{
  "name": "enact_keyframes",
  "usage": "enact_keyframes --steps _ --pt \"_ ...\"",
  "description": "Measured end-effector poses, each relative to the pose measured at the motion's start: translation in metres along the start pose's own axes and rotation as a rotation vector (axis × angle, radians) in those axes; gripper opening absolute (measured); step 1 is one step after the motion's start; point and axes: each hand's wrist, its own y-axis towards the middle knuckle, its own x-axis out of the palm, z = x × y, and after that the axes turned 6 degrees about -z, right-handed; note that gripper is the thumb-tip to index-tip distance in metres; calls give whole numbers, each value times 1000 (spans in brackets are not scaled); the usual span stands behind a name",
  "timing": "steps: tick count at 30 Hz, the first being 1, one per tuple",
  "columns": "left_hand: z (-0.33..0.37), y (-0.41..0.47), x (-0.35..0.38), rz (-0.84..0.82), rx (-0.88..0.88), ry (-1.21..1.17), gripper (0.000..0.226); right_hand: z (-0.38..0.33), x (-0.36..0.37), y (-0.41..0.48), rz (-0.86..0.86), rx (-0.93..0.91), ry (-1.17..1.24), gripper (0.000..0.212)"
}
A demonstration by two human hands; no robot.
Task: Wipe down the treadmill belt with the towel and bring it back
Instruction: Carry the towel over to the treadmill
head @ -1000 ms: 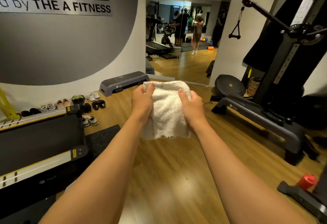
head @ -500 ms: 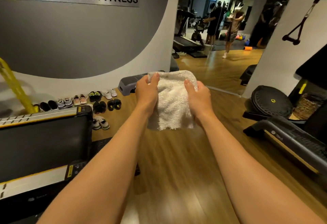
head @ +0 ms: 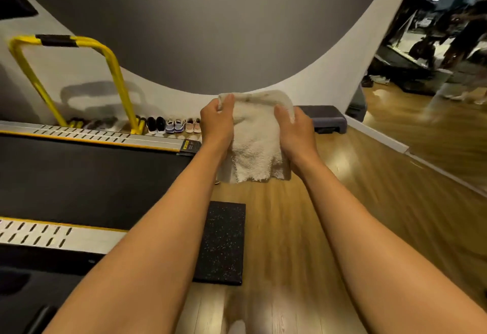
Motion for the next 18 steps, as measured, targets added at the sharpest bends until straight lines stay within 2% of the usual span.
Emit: enact_keyframes --steps 9,14,18 --pt "-31 178 -8 146 -28 18 30 19 84 180 -165 9 -9 29" --pt "-56 260 -30 313 -62 16 28 30 145 264 -440 105 169 30" --pt "-77 326 -61 426 -84 8 31 40 204 334 -722 340 267 38"
